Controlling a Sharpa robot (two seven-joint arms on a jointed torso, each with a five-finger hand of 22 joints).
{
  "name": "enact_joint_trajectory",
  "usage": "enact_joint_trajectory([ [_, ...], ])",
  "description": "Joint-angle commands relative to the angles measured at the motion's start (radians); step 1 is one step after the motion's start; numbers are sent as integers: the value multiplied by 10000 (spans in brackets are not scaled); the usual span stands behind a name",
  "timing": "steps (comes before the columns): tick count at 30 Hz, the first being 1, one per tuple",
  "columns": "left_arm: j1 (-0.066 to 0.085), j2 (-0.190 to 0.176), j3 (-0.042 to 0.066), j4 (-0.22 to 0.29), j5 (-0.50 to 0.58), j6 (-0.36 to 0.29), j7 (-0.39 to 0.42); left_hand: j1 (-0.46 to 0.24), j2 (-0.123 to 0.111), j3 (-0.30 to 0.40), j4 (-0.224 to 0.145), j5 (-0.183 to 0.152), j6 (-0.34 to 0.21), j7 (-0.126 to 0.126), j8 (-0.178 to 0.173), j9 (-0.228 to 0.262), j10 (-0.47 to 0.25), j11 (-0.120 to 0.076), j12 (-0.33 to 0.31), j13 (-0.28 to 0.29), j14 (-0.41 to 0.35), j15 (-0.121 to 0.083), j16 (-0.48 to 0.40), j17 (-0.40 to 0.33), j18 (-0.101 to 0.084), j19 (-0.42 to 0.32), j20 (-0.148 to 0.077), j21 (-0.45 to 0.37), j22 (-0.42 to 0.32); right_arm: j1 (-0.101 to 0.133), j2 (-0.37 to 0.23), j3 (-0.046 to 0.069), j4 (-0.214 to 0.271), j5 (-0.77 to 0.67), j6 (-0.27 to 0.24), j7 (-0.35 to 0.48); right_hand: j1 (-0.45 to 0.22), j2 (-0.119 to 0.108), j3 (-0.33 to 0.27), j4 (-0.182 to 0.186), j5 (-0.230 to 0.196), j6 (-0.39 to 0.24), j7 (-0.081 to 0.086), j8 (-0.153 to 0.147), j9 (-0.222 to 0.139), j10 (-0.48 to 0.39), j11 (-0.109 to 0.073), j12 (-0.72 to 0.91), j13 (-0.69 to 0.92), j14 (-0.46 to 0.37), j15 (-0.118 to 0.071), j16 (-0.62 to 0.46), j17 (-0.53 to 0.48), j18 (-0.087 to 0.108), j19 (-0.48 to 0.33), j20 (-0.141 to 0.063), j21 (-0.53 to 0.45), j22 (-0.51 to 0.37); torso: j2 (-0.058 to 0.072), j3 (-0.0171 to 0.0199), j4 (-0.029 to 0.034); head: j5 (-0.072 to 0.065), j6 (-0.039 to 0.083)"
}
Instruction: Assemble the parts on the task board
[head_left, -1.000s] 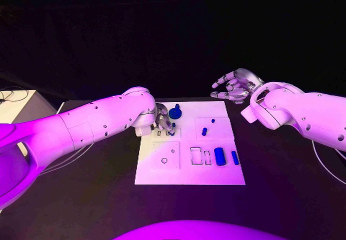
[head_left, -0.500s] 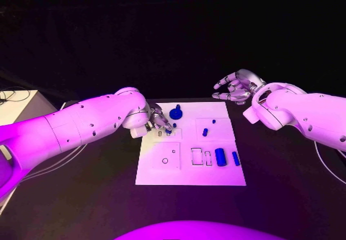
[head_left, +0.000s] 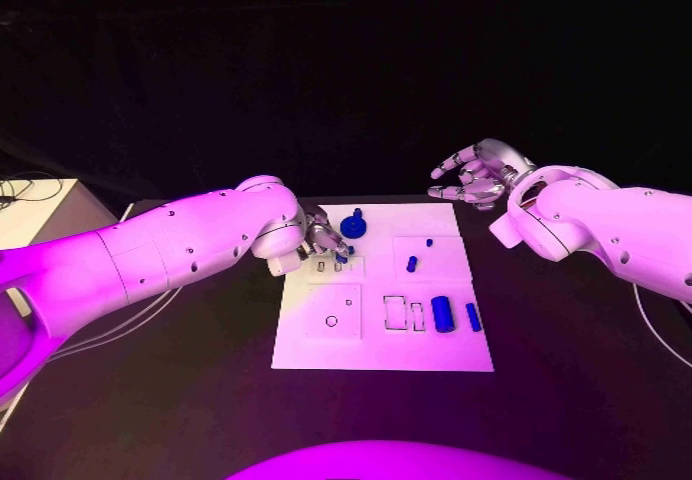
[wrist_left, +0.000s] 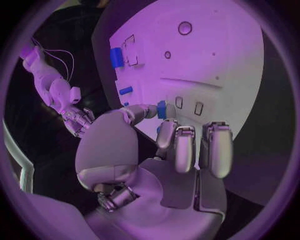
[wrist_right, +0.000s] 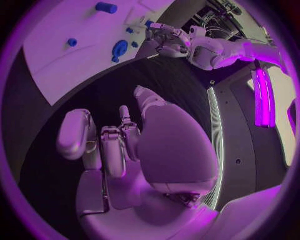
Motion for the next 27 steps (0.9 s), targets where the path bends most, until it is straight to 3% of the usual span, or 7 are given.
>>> enact_joint_trajectory([
  [1,-3,62,-25,3,-875,-300,99,-57,68,1396,-1467,13,550,-459,42,1889,61,-14,54,33,1039,-90,33,2634,-134,166,-61,29,836,0,-1,4,7,-115,155,30,-109,-14,-20,54,37,-92,-1,56,8,3,-24,-6,953,858,17,-32,1892,170,-74,-16,-33,-11,8,-4,-9,12,-15],
  [12,-11,127,-336,-25,-1653,-303,64,-66,89,1358,-1466,26,649,-520,102,1898,255,-68,193,271,1039,-136,33,2634,-148,204,-98,55,900,0,-2,4,16,-125,159,32,-105,-14,-14,53,56,-104,0,55,8,-4,-24,-12,946,854,17,-39,1876,176,-85,-16,-60,-35,8,-8,-4,35,-75],
  [27,-32,130,-445,12,-1848,-125,34,-87,114,1344,-1443,32,717,-554,137,1897,317,-96,231,337,1039,-161,33,2634,-152,216,-120,62,918,0,4,4,23,-147,193,21,-101,-15,-6,52,83,-117,1,59,9,-29,-23,-38,918,849,17,-49,1855,181,-95,-16,-84,-54,6,-5,-6,65,-124],
])
